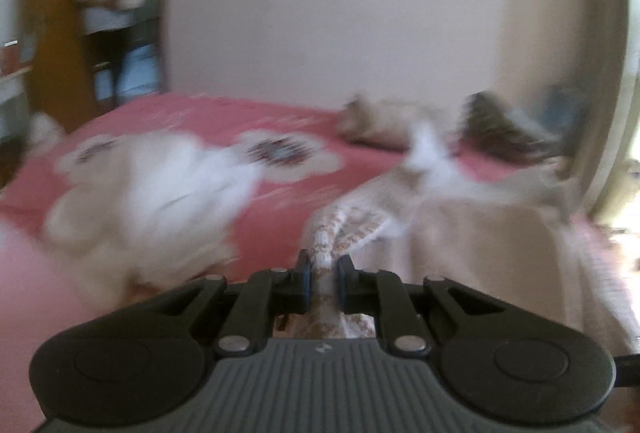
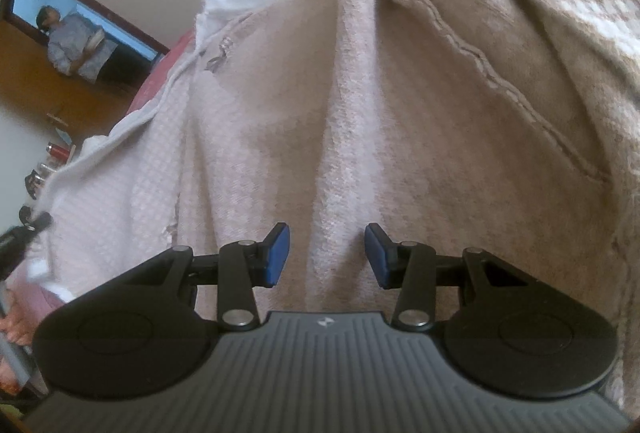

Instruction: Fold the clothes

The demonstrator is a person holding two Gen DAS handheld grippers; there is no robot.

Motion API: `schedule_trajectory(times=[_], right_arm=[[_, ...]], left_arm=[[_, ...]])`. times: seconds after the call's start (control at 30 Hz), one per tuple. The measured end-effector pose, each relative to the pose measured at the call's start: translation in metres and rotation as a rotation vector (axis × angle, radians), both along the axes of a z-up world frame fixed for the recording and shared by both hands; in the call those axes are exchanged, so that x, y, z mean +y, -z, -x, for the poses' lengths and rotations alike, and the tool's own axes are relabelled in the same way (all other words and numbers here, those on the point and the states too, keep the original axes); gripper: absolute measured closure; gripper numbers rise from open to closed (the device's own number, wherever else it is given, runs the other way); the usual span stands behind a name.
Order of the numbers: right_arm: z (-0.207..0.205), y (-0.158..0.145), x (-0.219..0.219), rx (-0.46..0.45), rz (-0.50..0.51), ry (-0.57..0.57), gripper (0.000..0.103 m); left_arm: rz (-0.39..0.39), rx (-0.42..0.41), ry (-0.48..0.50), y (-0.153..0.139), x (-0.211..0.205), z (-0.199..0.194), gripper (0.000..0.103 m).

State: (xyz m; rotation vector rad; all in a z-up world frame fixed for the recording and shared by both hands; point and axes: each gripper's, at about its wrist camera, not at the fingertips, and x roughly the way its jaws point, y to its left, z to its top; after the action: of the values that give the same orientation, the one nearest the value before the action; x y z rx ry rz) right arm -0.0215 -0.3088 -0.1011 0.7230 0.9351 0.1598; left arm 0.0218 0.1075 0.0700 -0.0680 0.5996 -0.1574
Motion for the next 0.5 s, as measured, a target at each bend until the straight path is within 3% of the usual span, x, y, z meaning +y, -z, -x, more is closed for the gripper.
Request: schedule_trajectory(times=[0.13,0.23,0.33,0.5], right_arm=[[0.002,0.0,0.0,0.003,-0.008,0.01,0.062],[0.006,0.0,0.002,0.004,-0.006,0.012,0.062],[0.011,-0.001,-0.001,0.004,-0.005,0.013,0.062],[0.016,-0.002,-0.002,0.01,-0.007,0.008,0.062]], left_arm=[[0.067,-0.041,0.214,-0.009,-0.038,0.015,0.09],[0.036,-0.002,0.351,0.009,-0.075,0.027,0.089],[-0.025,0.083,0.429,0.039,-0.103,0.034,0.089],[-0.073,0.181,0.477,0.082,-0.123,0.04,0.089]])
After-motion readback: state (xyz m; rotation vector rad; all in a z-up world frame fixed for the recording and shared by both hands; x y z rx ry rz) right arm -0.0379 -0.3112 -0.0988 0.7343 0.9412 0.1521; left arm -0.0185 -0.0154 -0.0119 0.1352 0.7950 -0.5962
